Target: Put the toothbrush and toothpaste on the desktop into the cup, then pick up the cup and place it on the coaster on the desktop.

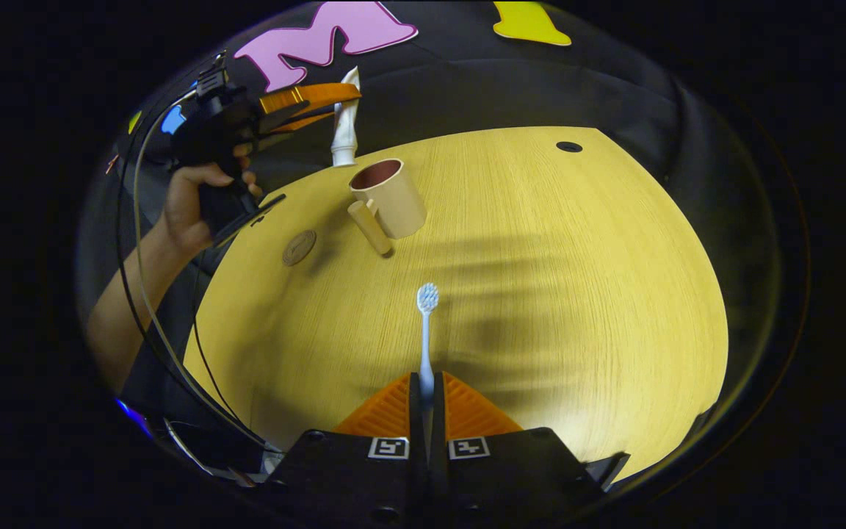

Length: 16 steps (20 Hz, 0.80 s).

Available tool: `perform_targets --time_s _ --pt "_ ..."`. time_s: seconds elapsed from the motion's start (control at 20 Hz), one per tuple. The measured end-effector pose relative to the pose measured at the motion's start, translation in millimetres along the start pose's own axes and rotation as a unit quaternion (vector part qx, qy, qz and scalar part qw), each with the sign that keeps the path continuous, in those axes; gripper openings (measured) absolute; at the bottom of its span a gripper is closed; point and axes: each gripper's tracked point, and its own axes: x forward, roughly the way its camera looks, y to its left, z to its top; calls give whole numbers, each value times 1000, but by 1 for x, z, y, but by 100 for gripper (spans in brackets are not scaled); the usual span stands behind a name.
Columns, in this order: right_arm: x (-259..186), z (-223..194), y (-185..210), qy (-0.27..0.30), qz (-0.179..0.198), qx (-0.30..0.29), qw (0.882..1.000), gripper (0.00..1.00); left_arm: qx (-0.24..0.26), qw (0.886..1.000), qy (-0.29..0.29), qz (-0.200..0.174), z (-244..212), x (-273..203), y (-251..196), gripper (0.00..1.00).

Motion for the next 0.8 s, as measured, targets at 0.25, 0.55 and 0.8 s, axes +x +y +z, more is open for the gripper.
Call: perform_targets --time_s 0.25,0.55,0.8 --pt "21 -4 -7 6 0 -1 1000 5 7 1000 -18 -19 -27 18 7 25" --pt "20 3 -9 -11 3 21 1000 5 37 999 -23 -21 -65 18 6 29" --pt "22 13 -4 -28 10 16 999 5 42 999 1 -10 -88 13 10 48"
